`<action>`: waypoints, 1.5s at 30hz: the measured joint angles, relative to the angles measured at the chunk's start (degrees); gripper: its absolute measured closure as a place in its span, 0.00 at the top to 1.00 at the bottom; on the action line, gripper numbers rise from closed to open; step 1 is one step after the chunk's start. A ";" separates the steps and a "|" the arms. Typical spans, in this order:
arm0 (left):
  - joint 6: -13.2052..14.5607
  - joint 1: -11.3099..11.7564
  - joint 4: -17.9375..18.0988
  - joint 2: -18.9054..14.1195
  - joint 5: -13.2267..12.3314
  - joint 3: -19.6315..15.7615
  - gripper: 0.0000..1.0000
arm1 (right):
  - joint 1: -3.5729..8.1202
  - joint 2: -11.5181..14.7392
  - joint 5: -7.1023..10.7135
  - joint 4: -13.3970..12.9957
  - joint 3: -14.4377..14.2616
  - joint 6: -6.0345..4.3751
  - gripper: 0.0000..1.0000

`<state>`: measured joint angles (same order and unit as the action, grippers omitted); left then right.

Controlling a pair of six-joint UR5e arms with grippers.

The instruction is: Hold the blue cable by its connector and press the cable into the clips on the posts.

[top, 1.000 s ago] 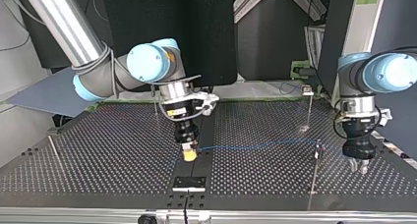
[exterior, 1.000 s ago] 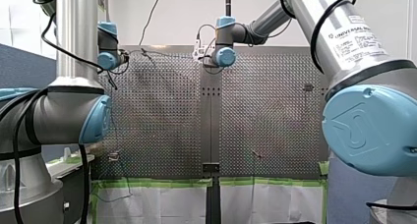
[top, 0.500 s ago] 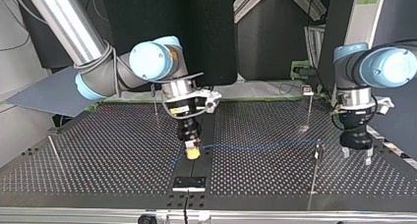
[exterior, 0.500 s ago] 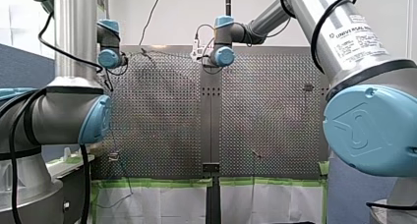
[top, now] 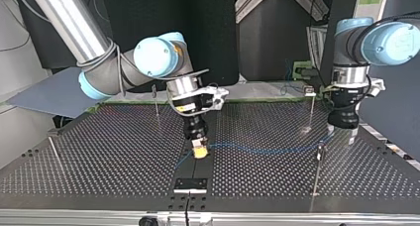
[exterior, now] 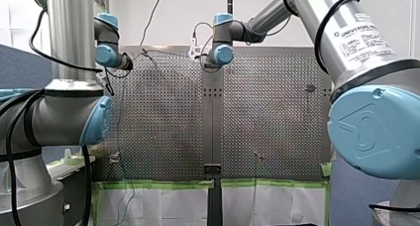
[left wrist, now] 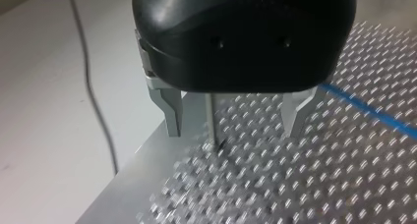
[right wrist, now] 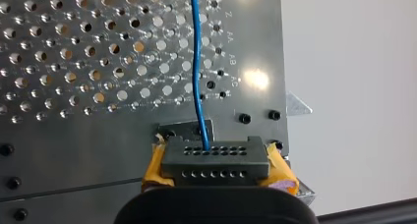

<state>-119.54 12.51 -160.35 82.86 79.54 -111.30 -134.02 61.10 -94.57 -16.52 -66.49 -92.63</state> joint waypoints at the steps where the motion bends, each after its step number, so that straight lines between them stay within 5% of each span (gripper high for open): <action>1: 0.42 -0.07 -0.43 -0.46 -0.44 -0.21 1.00 | -0.12 0.14 0.00 0.15 0.00 0.14 0.00; 23: 7.78 -0.77 -10.01 -8.87 -7.46 0.93 1.00 | -1.42 0.66 -0.14 1.31 0.00 0.35 0.00; 45: 16.39 -1.17 -11.40 -6.16 -5.48 3.34 1.00 | -1.80 0.59 -0.26 1.92 -0.01 0.15 0.00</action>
<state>-103.16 11.34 -171.75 76.70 74.05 -107.96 -135.82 61.69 -94.83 -14.61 -66.50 -92.48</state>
